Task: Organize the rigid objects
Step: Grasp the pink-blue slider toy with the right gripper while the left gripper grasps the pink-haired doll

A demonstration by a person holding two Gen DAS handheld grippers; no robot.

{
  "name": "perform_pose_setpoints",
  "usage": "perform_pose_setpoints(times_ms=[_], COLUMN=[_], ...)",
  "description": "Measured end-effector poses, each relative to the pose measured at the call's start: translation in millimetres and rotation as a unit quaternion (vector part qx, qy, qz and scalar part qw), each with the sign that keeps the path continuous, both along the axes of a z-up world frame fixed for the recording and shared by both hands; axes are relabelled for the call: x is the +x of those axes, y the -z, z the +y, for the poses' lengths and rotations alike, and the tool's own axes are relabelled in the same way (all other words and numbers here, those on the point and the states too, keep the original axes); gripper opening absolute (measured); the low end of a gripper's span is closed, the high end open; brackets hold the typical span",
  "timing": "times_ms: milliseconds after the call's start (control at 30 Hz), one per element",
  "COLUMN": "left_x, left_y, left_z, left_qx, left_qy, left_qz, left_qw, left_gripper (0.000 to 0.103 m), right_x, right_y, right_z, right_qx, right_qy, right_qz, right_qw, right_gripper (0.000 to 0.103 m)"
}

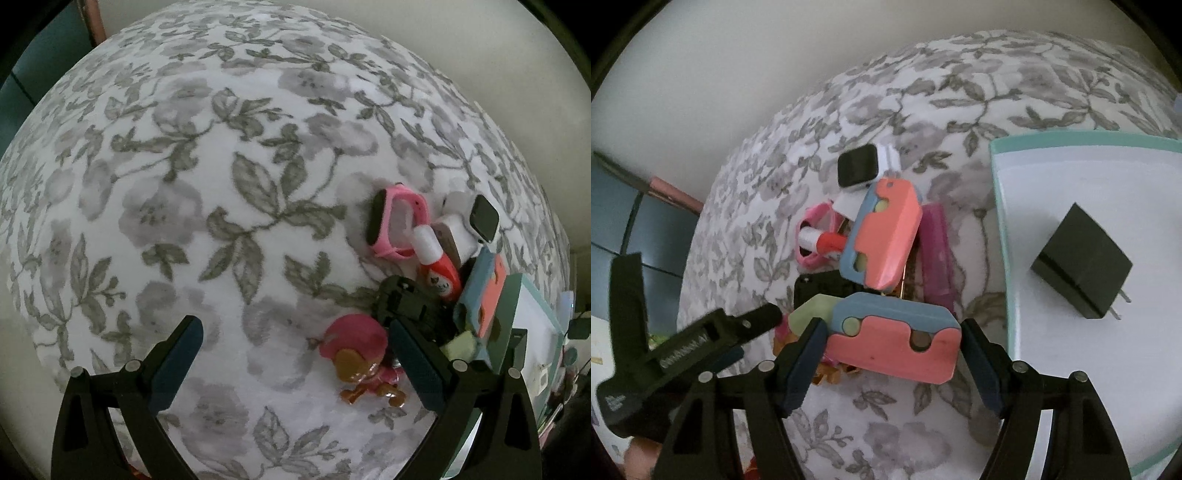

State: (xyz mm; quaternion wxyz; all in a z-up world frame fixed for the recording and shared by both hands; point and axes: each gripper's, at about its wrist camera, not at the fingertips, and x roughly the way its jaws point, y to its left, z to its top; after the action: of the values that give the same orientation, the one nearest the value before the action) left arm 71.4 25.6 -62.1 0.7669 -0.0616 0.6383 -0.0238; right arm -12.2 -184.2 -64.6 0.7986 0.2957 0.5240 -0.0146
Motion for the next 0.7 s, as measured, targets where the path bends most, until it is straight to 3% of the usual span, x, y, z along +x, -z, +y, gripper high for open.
perform_pose_setpoints(times_ms=[233,300,433,500,700], left_x=[-1.6,-3.5,-4.5,-7.3,-11.6], left_y=[7.1,9.9,15.5,18.1,23.6], left_z=[-10.4,-12.0,-15.7,-17.6,-23.0], left_qx=[-0.016,-0.019,-0.045,-0.062,-0.072], left_qy=[0.009,0.012,0.014,0.018,0.022], left_qz=[0.009,0.015,0.025,0.031,0.033], left_qw=[0.9998,0.9996,0.9986,0.9974,0.9966], left_gripper=[0.093,0.079,0.067,0.044,0.042], right_x=[-3.7,-3.7,-5.7,-7.2,-8.3], right_y=[-10.8,-11.4,-12.4,-12.8,-12.4], right_z=[-5.6,-7.1,-10.1,-11.9,-13.4], right_qx=[-0.003,0.001,0.004,0.004,0.006], right_qy=[0.005,0.007,0.012,0.012,0.015], right_qz=[-0.014,-0.016,-0.017,-0.018,-0.018], right_qw=[1.0,1.0,1.0,1.0,1.0], right_gripper=[0.076,0.076,0.076,0.076,0.076])
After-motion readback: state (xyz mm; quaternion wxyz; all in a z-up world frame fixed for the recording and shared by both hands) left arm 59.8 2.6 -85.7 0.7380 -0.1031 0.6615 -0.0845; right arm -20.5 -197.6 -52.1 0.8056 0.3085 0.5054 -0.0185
